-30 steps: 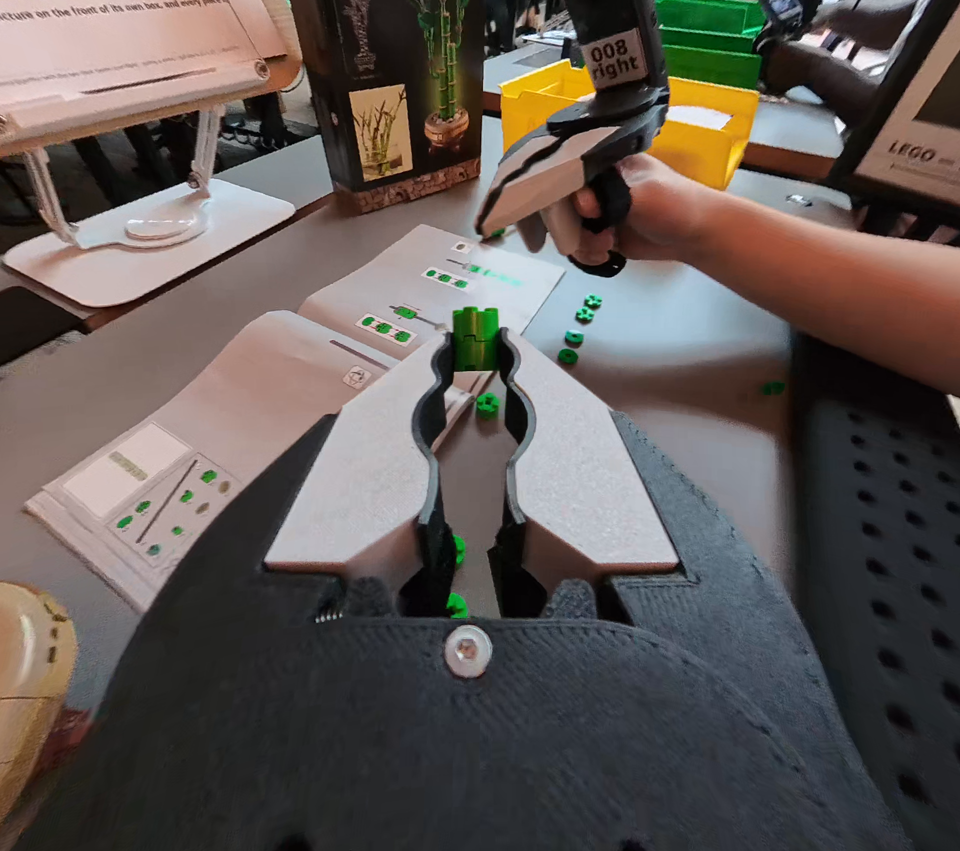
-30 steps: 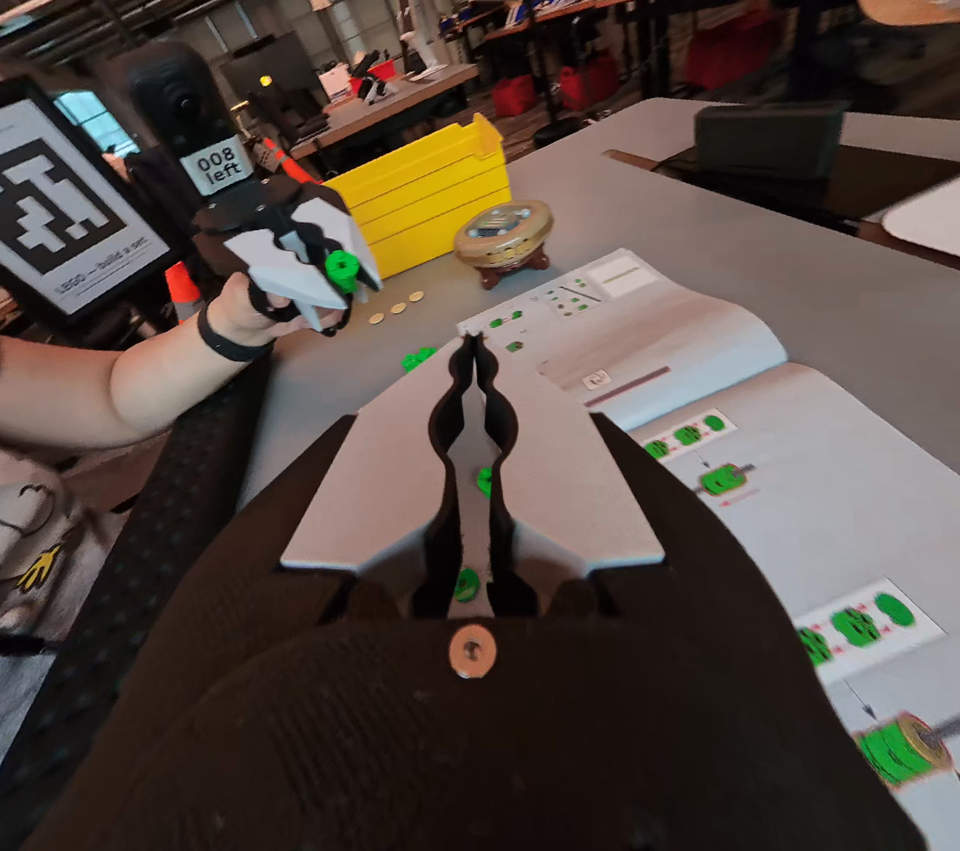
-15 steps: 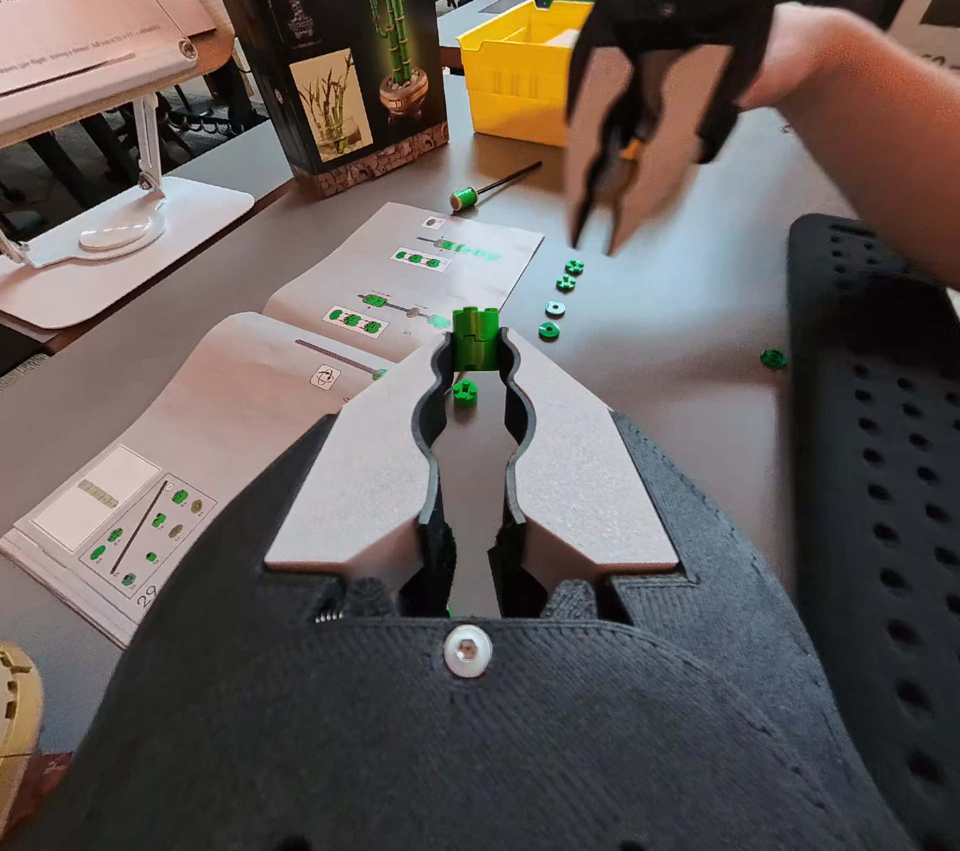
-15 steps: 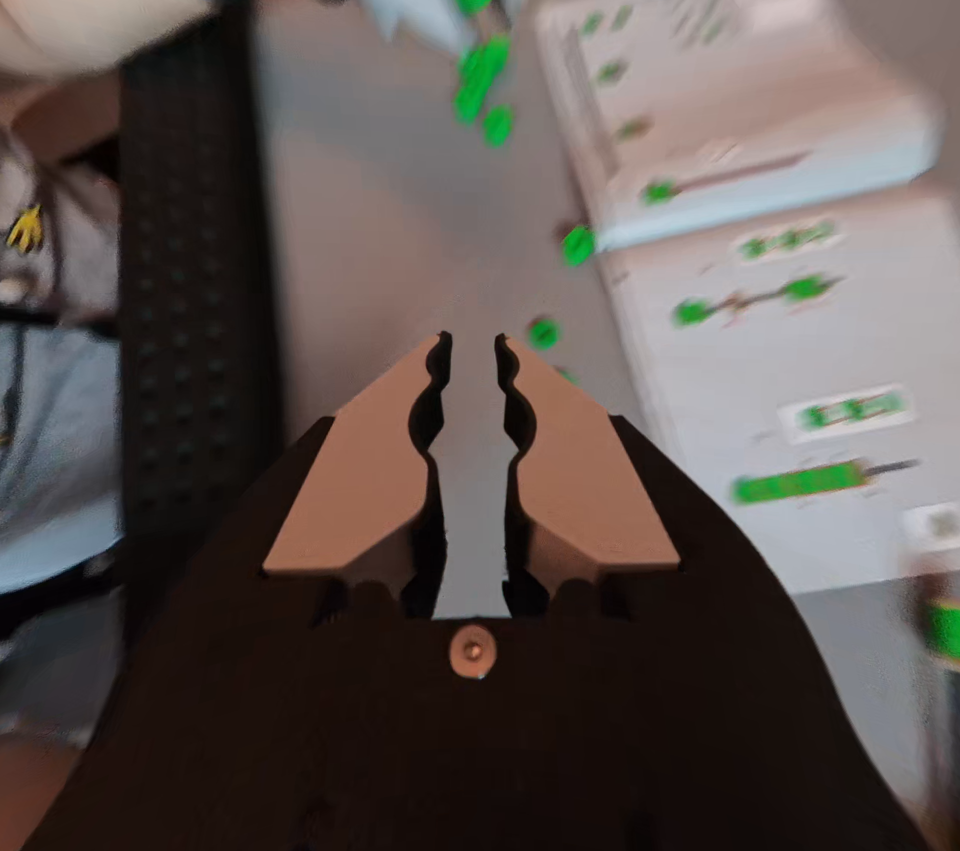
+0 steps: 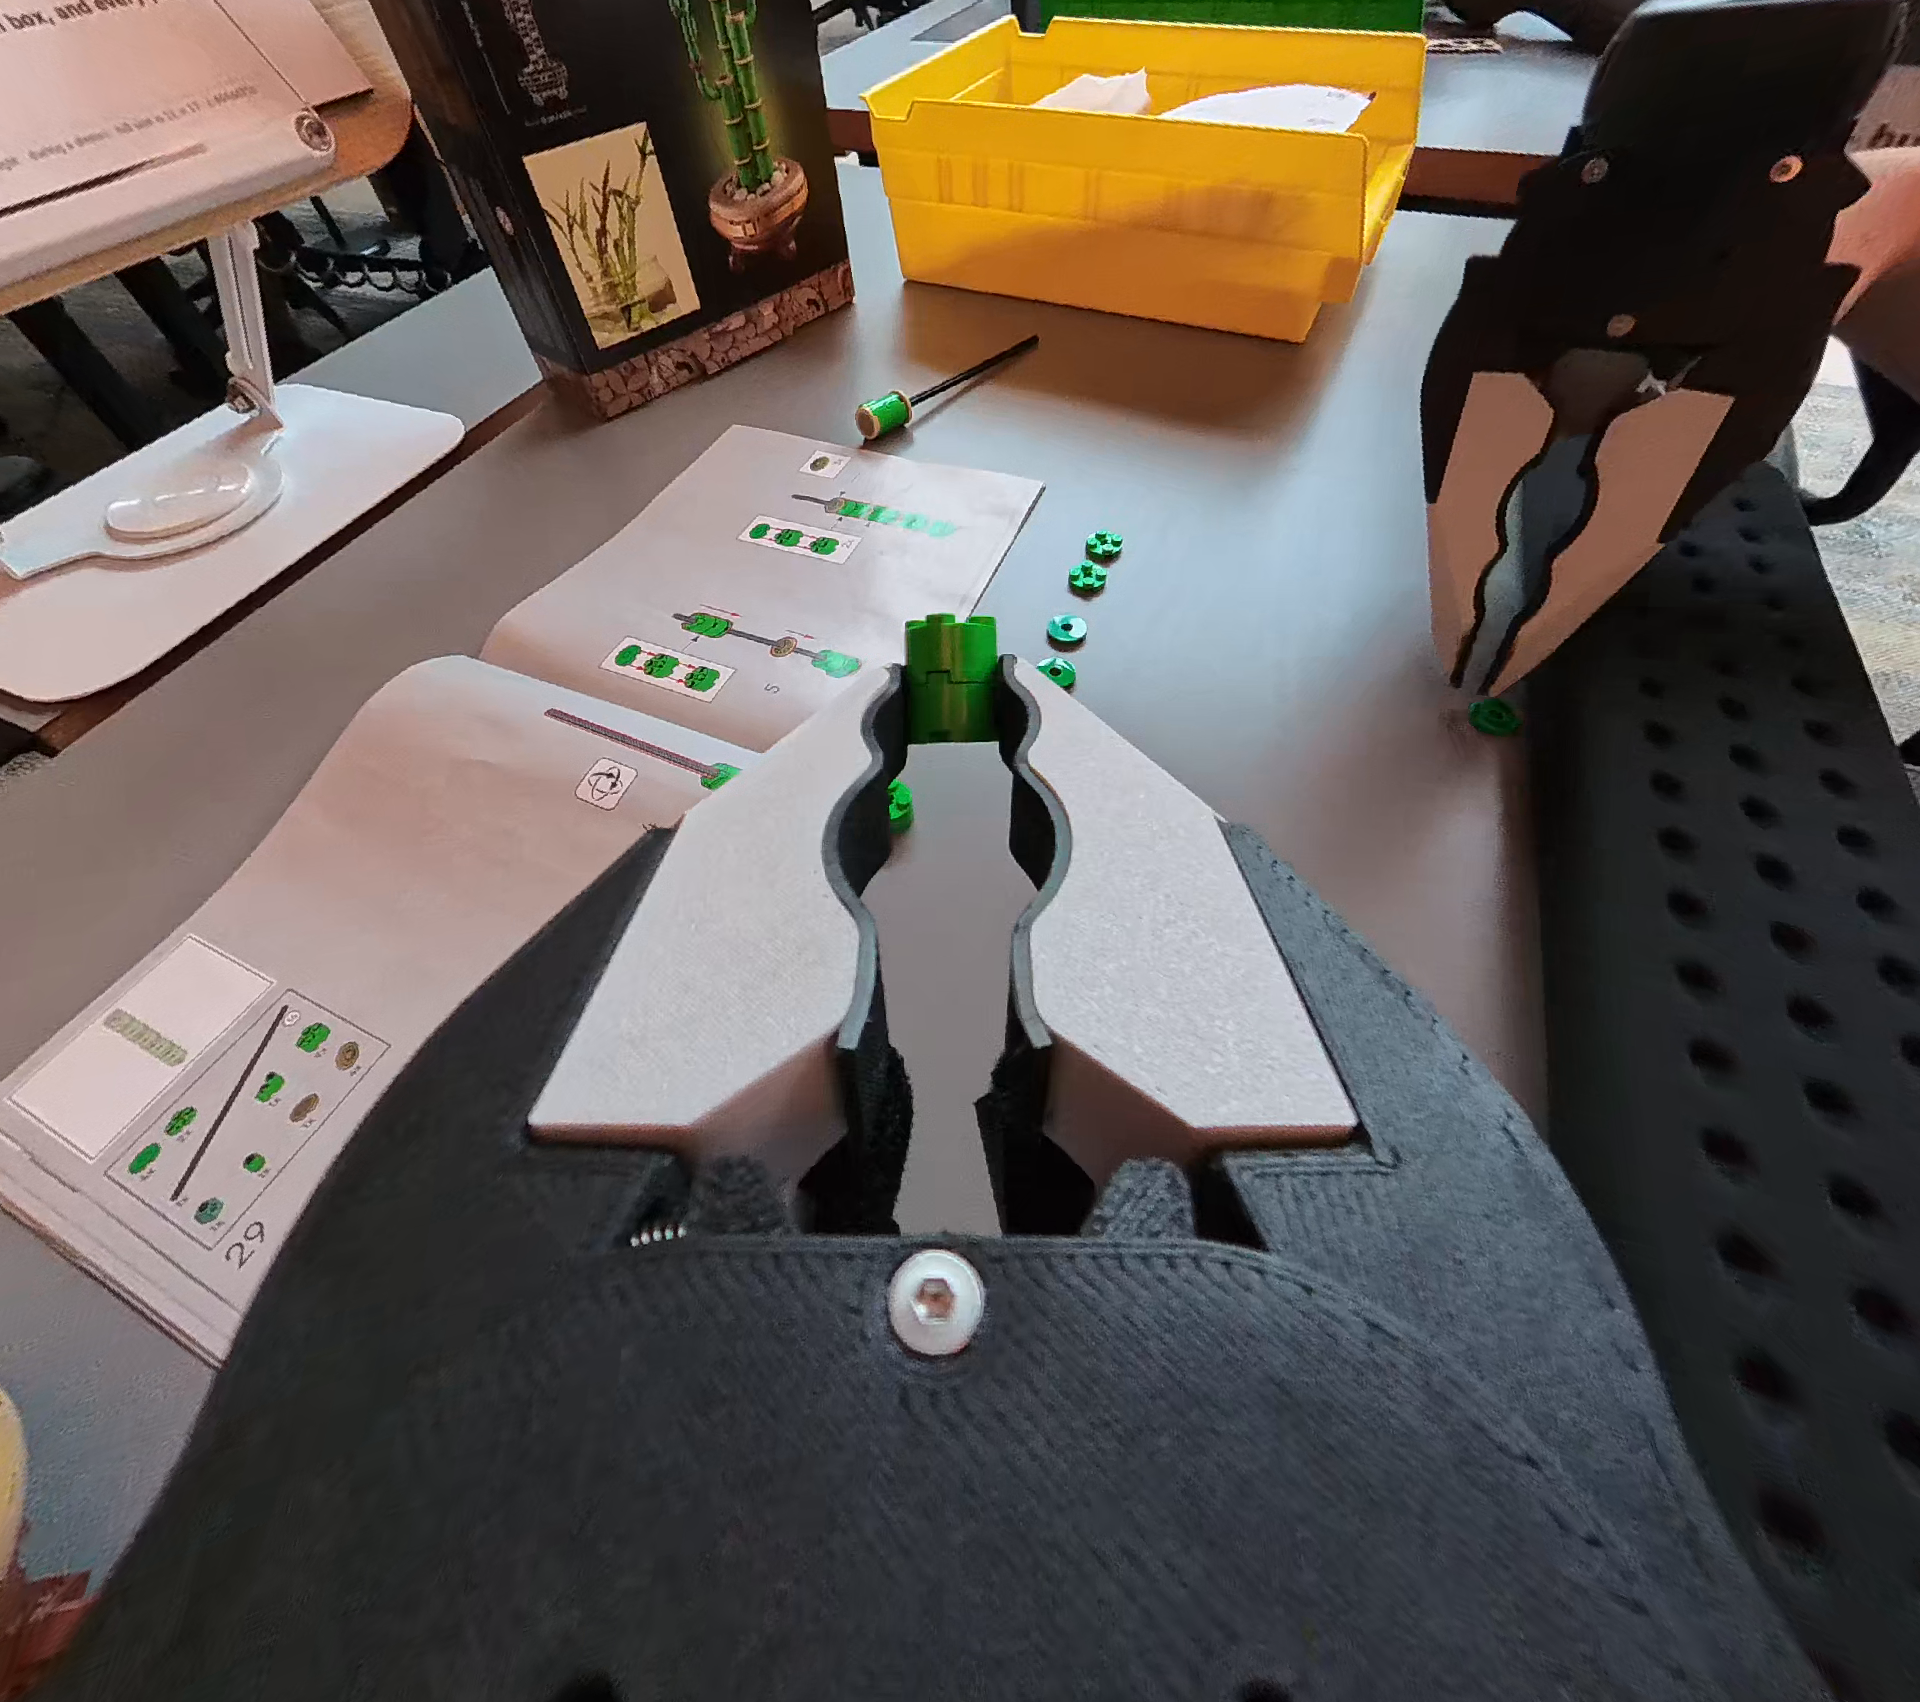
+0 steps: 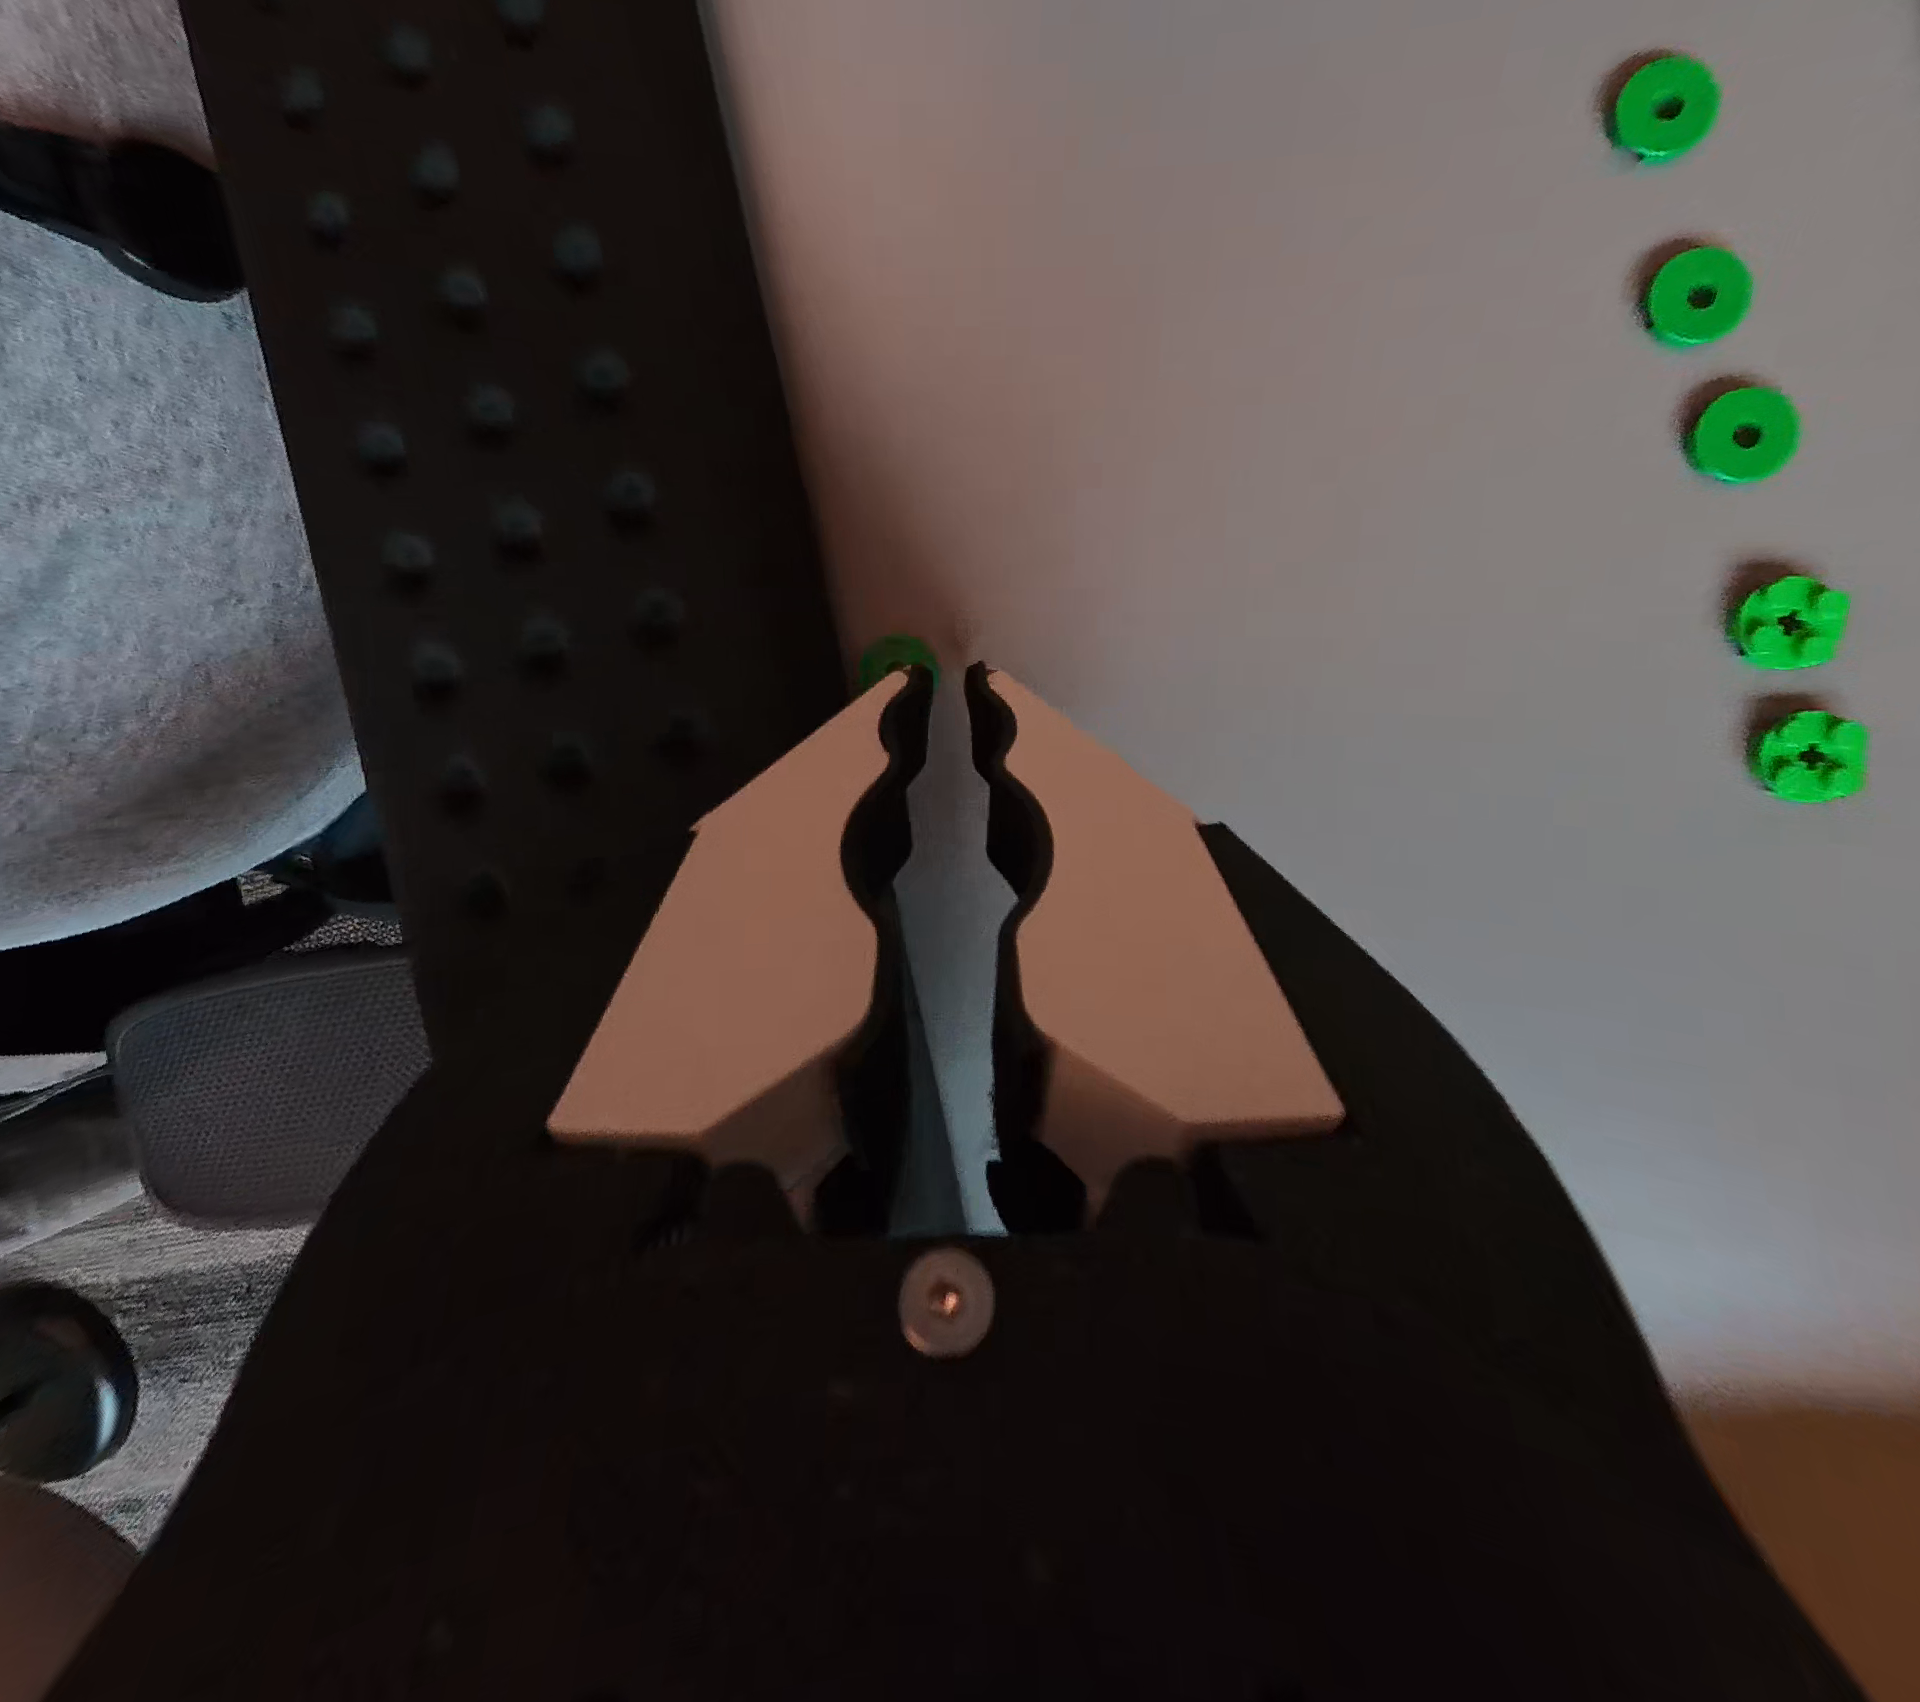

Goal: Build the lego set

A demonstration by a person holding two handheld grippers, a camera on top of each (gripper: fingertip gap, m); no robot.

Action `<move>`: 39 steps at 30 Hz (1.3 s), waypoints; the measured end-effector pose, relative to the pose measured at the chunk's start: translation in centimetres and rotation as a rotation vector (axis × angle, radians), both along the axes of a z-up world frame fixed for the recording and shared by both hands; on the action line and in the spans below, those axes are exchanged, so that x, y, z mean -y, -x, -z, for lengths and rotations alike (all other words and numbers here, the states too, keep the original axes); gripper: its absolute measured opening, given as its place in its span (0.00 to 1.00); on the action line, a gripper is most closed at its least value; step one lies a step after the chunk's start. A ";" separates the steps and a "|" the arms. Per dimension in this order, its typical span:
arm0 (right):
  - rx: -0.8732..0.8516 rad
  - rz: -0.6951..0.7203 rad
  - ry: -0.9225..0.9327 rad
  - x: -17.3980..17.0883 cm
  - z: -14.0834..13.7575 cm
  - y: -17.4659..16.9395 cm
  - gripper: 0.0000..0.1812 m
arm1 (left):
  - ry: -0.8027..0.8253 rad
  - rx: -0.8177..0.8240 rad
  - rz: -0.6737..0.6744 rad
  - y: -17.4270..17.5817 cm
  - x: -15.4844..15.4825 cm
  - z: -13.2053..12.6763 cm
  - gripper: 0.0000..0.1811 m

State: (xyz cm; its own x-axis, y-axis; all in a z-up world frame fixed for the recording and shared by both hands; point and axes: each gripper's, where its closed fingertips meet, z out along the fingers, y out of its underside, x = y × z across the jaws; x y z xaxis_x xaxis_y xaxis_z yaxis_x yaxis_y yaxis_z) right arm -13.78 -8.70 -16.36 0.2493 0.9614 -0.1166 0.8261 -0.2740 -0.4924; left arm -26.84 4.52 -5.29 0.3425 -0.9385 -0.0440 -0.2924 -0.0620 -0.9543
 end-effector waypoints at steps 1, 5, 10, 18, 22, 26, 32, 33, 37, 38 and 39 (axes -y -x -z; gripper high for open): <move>-0.007 0.004 0.003 0.1 0.1 0.1 0.04 | -0.002 -0.002 -0.002 0.0 0.0 0.0 0.08; -0.020 0.011 -0.001 0.3 0.4 0.4 0.02 | -0.004 -0.003 -0.008 0.1 -0.2 0.0 0.08; -0.030 0.045 -0.070 -0.9 0.3 0.8 0.02 | -0.004 0.012 -0.017 0.5 -0.4 -0.3 0.08; -0.237 0.241 -0.085 -7.0 -1.5 2.3 0.01 | -0.002 0.012 -0.018 0.7 -0.4 -0.4 0.08; -0.329 0.347 0.039 -8.9 -1.3 3.1 0.01 | 0.011 -0.010 -0.008 0.4 -0.4 0.3 0.08; -0.395 0.477 0.138 -10.7 -1.1 3.6 0.01 | 0.012 -0.017 -0.003 0.1 -0.3 0.6 0.08; -0.263 0.553 -0.340 -13.5 -2.6 2.0 0.01 | -0.008 -0.011 -0.010 0.1 -0.3 0.4 0.08; -0.199 0.530 -0.459 -13.6 -3.0 1.7 0.01 | -0.011 -0.008 -0.011 0.1 -0.3 0.3 0.08; 0.076 0.330 -0.847 -12.9 -3.6 1.7 0.01 | -0.012 0.000 -0.015 0.1 -0.3 0.2 0.08; 0.126 0.287 -0.913 -12.7 -3.7 1.8 0.01 | -0.011 -0.001 -0.016 0.1 -0.3 0.3 0.08; 0.158 0.243 -0.961 -12.5 -3.6 2.0 0.02 | -0.010 -0.004 -0.017 0.1 -0.4 0.4 0.08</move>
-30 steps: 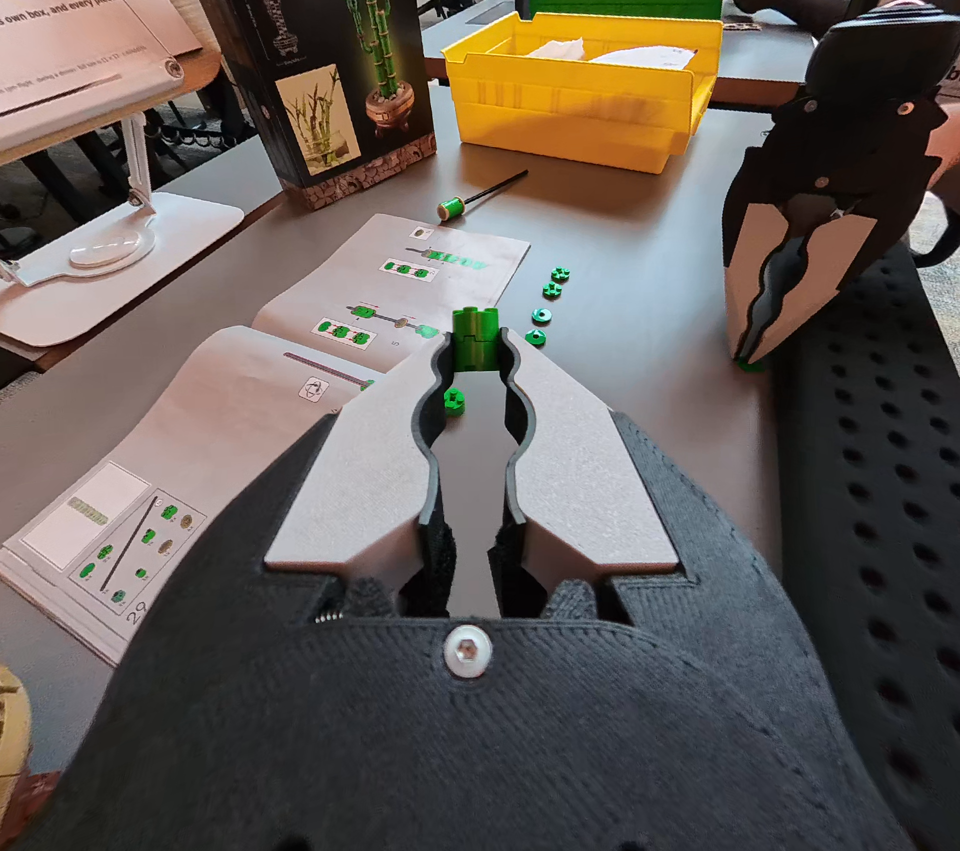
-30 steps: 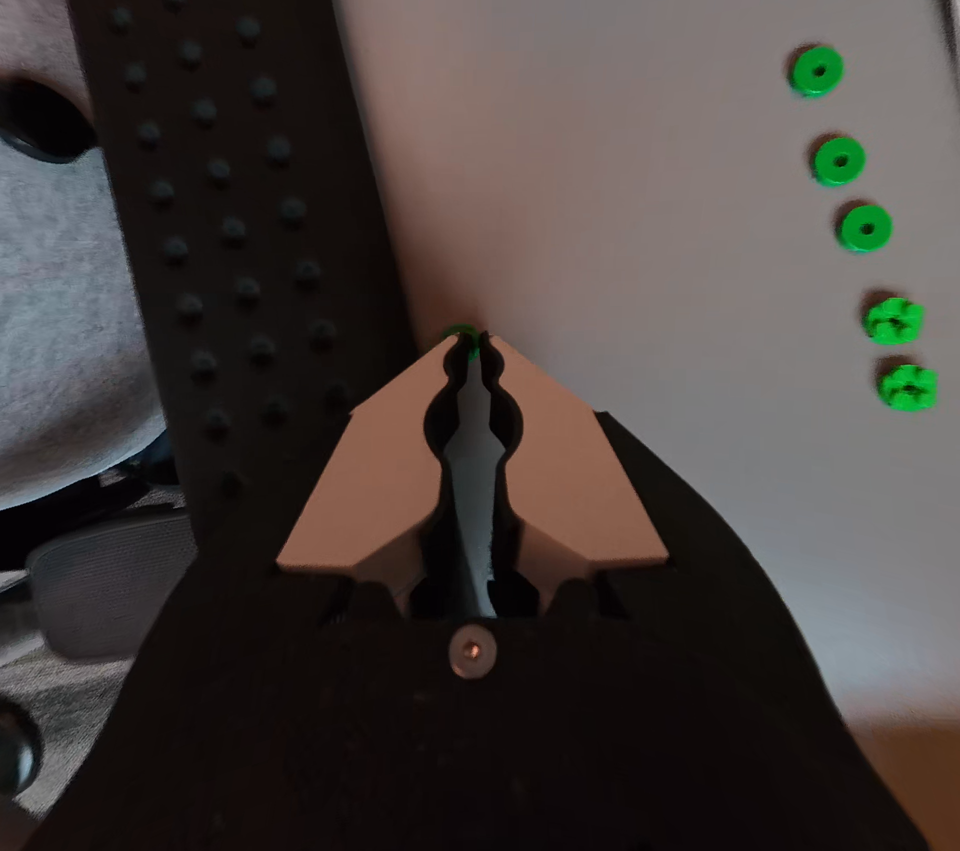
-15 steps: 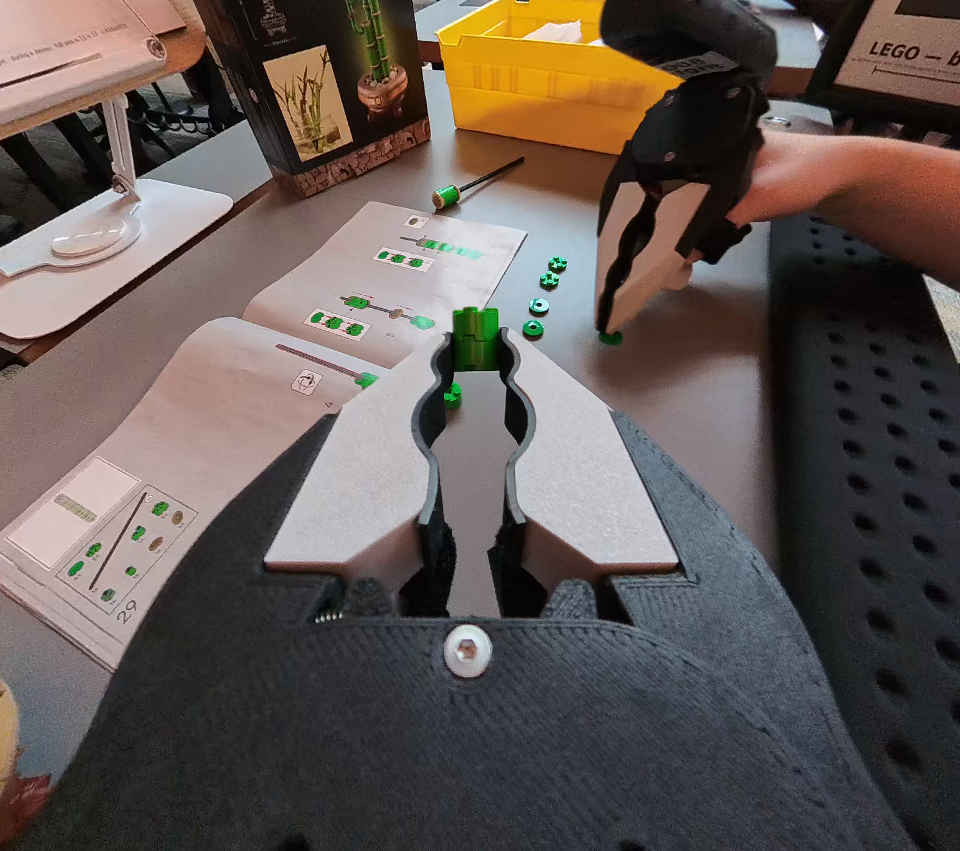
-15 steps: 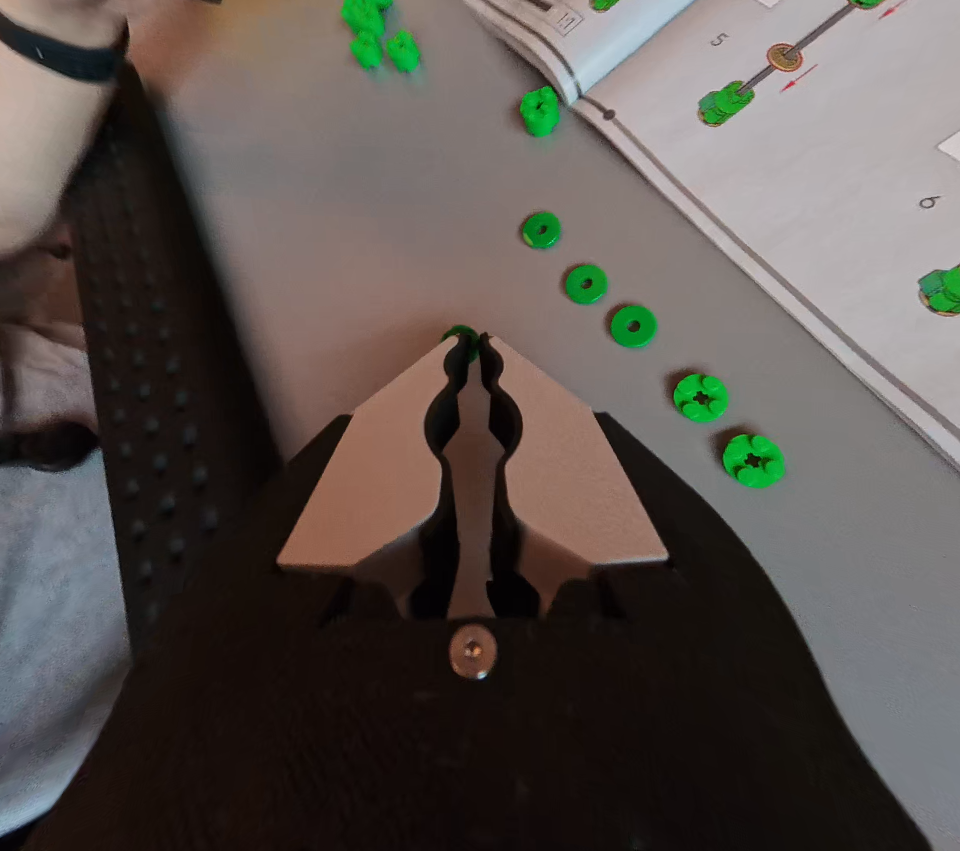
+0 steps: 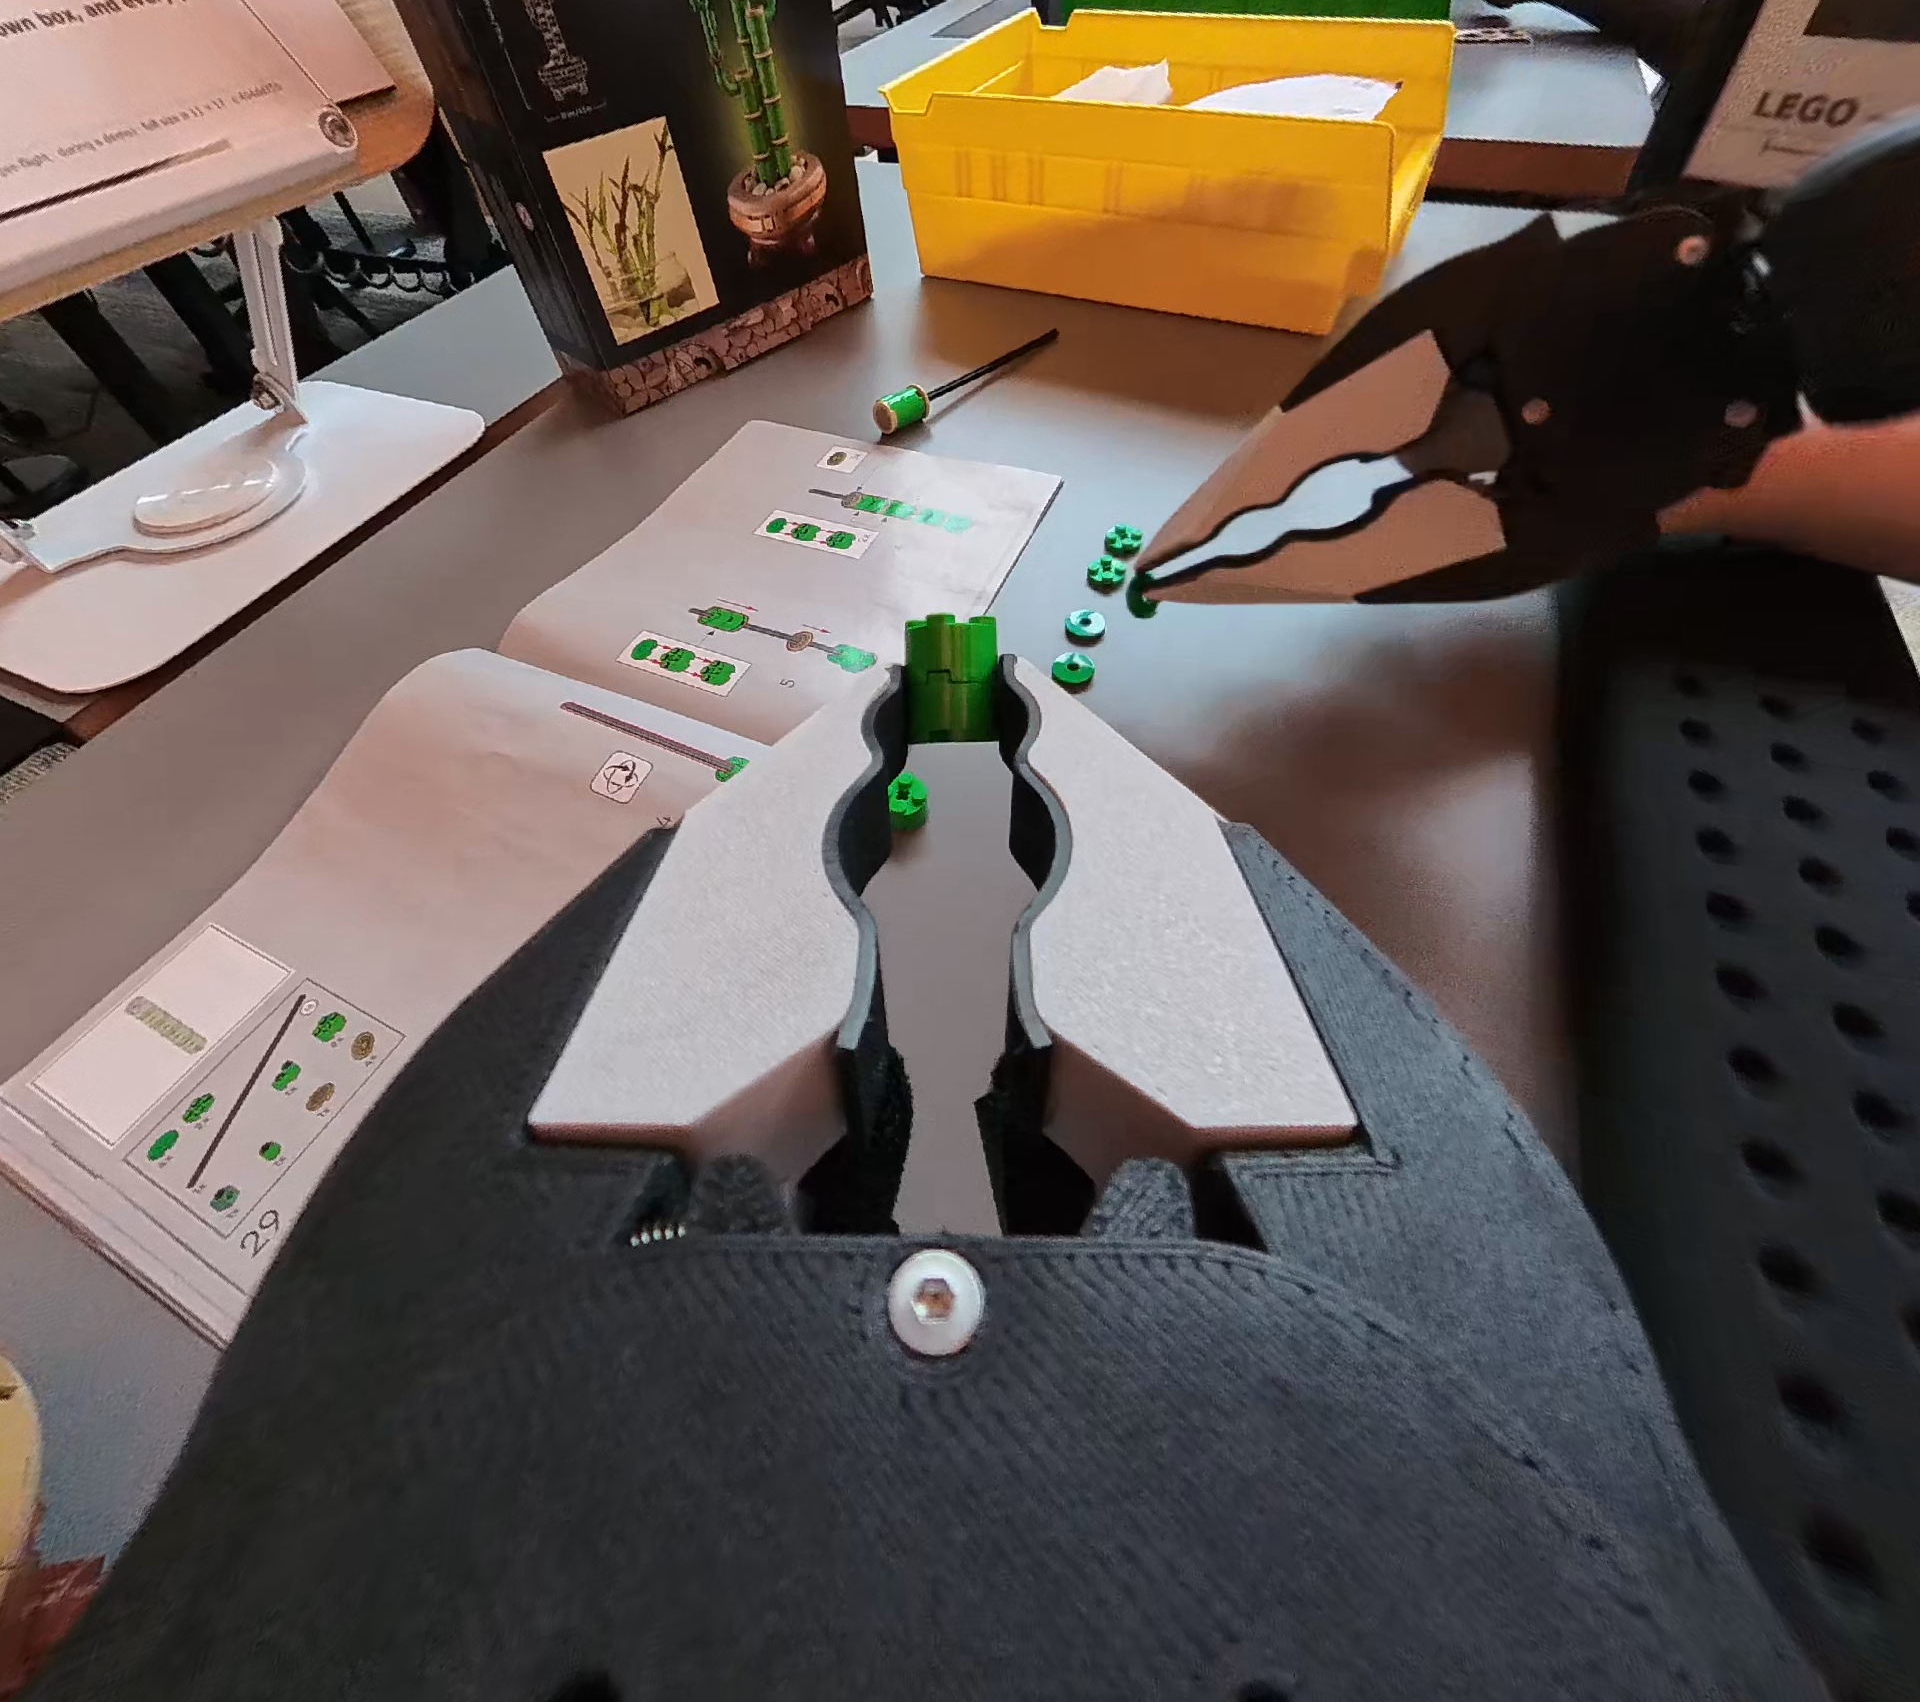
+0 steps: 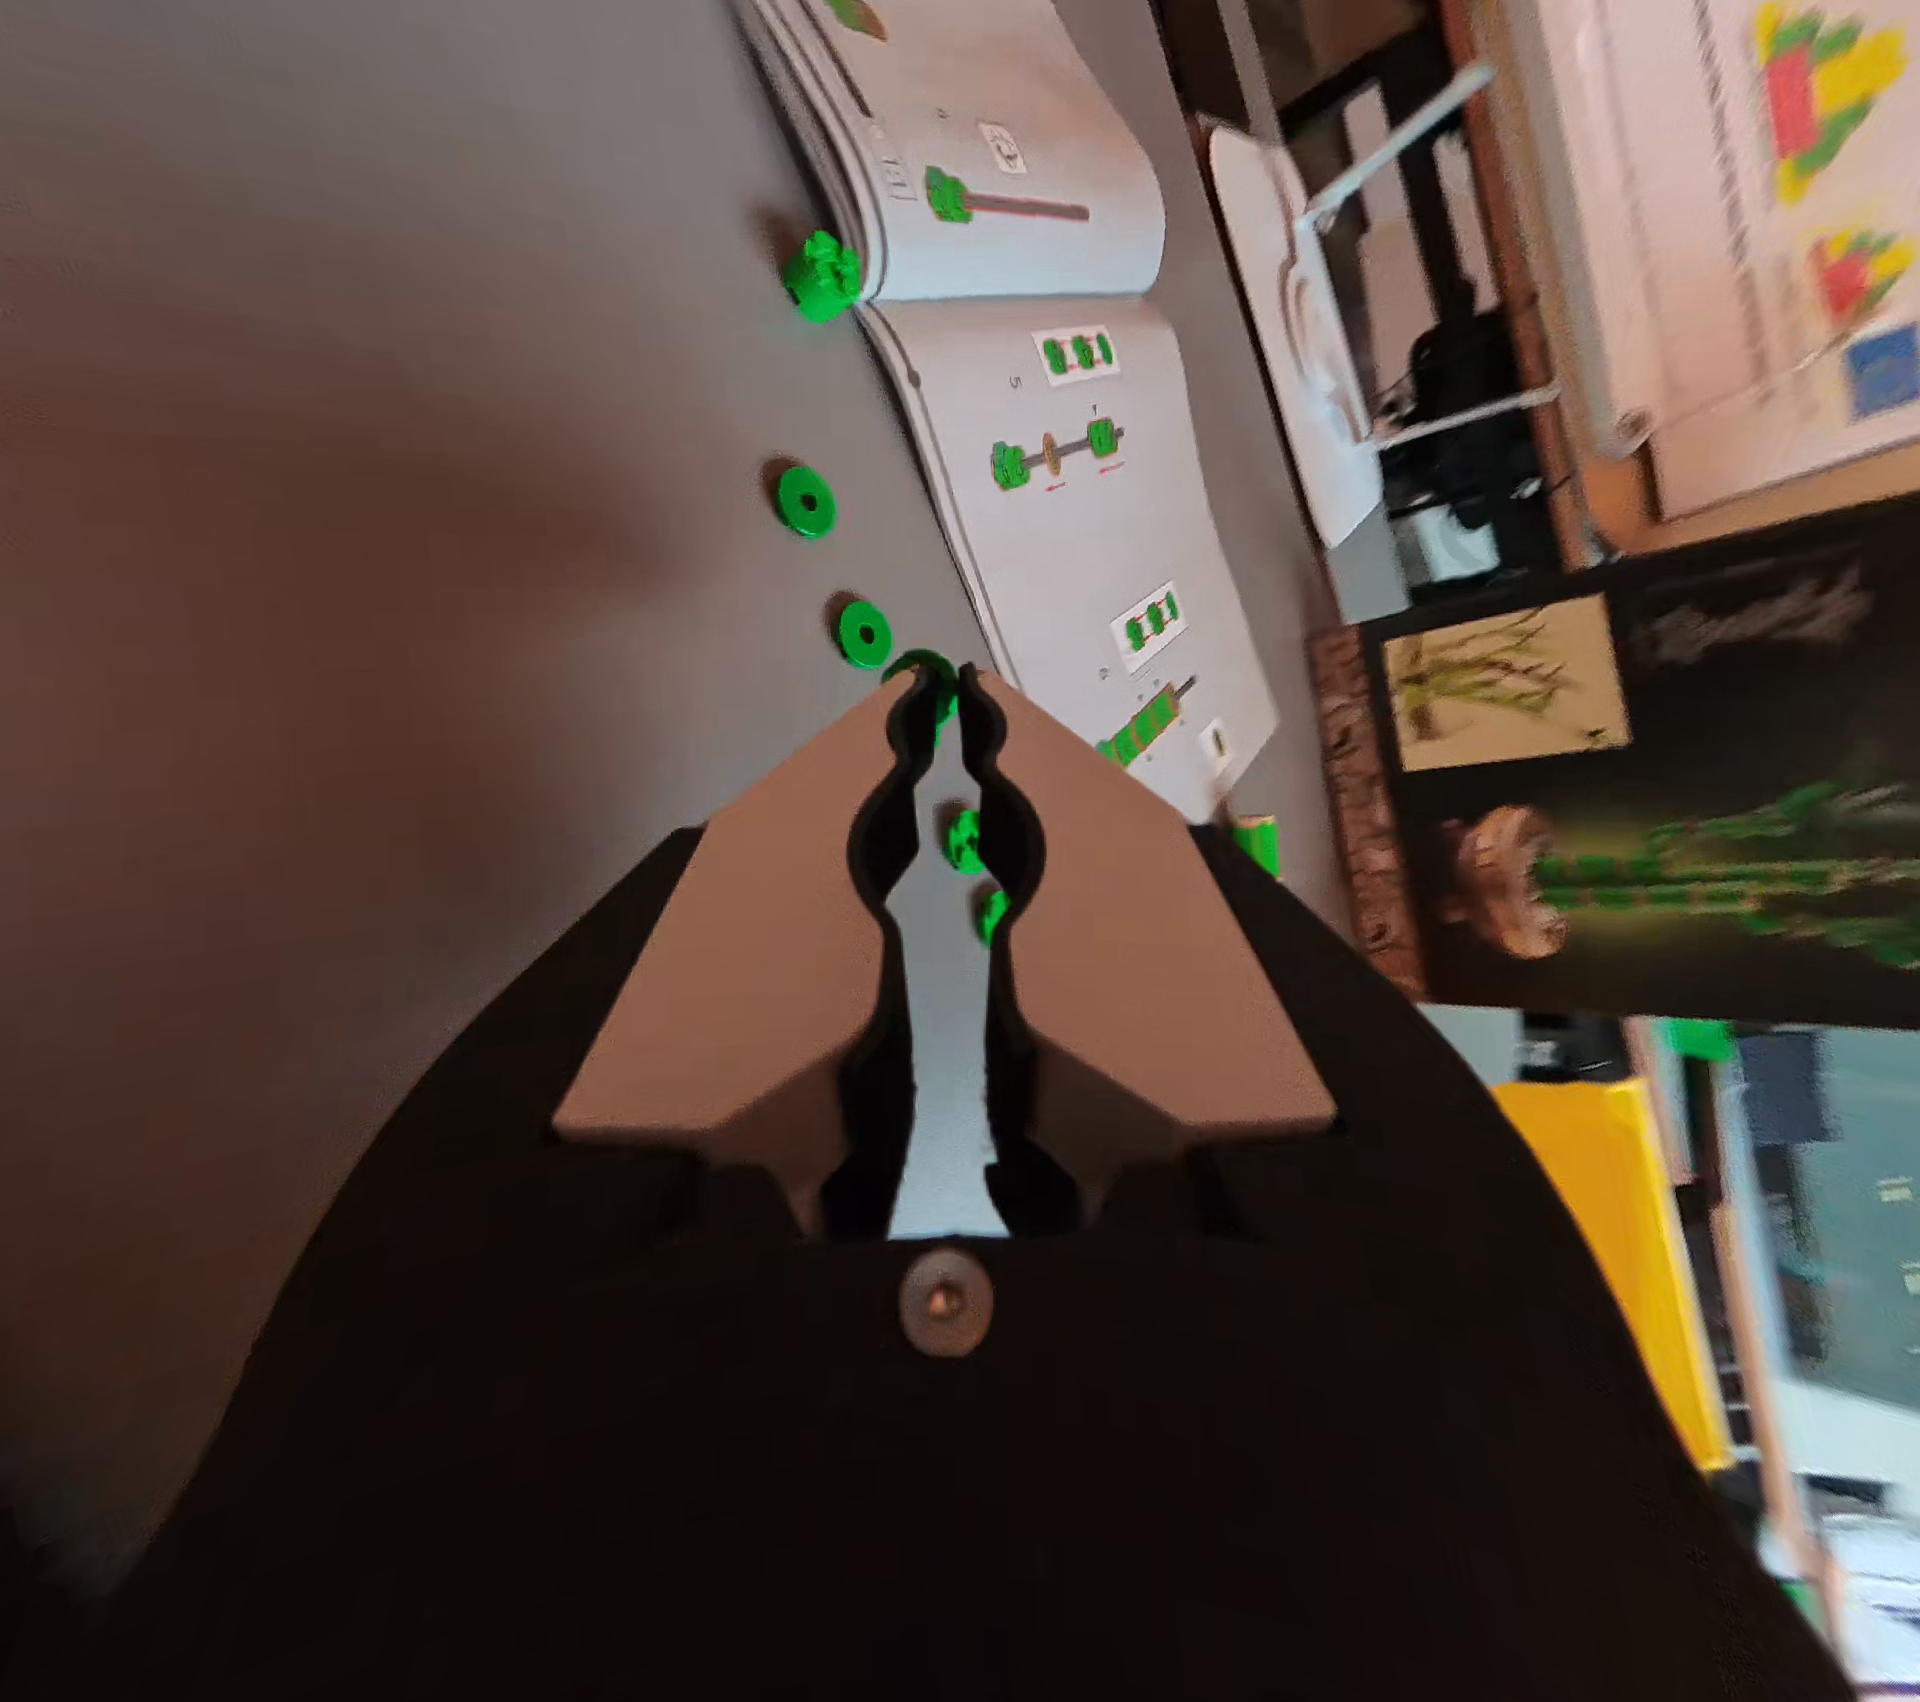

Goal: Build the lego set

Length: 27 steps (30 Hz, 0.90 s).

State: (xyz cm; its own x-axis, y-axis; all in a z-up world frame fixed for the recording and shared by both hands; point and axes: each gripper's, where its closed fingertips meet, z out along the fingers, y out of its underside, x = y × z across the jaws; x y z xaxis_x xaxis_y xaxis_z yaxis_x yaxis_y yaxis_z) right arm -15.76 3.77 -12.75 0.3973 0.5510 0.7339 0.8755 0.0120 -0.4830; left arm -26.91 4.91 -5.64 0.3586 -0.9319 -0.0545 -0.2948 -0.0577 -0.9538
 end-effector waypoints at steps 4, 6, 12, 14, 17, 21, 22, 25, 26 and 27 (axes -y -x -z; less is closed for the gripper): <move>0.126 -0.091 -0.125 0.6 -0.1 0.6 0.02 | -0.003 0.000 -0.008 0.1 -0.2 0.0 0.08; 0.183 -0.125 -0.159 0.9 0.1 0.8 0.02 | -0.004 0.004 -0.010 0.2 -0.2 -0.1 0.08; 0.298 -0.179 -0.205 1.4 1.1 0.8 0.02 | -0.013 0.008 -0.011 0.2 -0.2 -0.3 0.08; 0.314 -0.190 -0.222 1.4 1.3 0.8 0.02 | -0.014 0.004 -0.010 0.1 -0.2 -0.2 0.08; 0.336 -0.198 -0.218 1.4 1.7 0.7 0.02 | -0.012 -0.004 -0.012 0.1 -0.2 0.0 0.08; 0.371 -0.199 -0.224 1.3 2.0 0.5 0.02 | -0.009 -0.004 -0.016 0.2 -0.3 0.1 0.08; 0.377 -0.197 -0.227 1.3 2.1 0.5 0.02 | -0.010 -0.004 -0.018 0.2 -0.4 0.1 0.08; 0.390 -0.202 -0.222 1.4 2.3 0.5 0.02 | -0.011 -0.001 -0.021 0.2 -0.4 0.0 0.08; 0.393 -0.202 -0.221 1.5 2.4 0.5 0.02 | -0.013 0.000 -0.022 0.2 -0.4 0.0 0.08; 0.396 -0.201 -0.216 1.5 2.5 0.5 0.02 | -0.014 0.001 -0.022 0.2 -0.4 -0.1 0.08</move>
State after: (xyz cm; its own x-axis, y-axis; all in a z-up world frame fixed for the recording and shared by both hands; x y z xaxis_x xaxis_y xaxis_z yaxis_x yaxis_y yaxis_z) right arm -16.22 2.32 -15.22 -0.0333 0.4063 0.9131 0.9614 0.2627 -0.0818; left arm -27.15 5.32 -5.58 0.3792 -0.9229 -0.0672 -0.2928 -0.0508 -0.9548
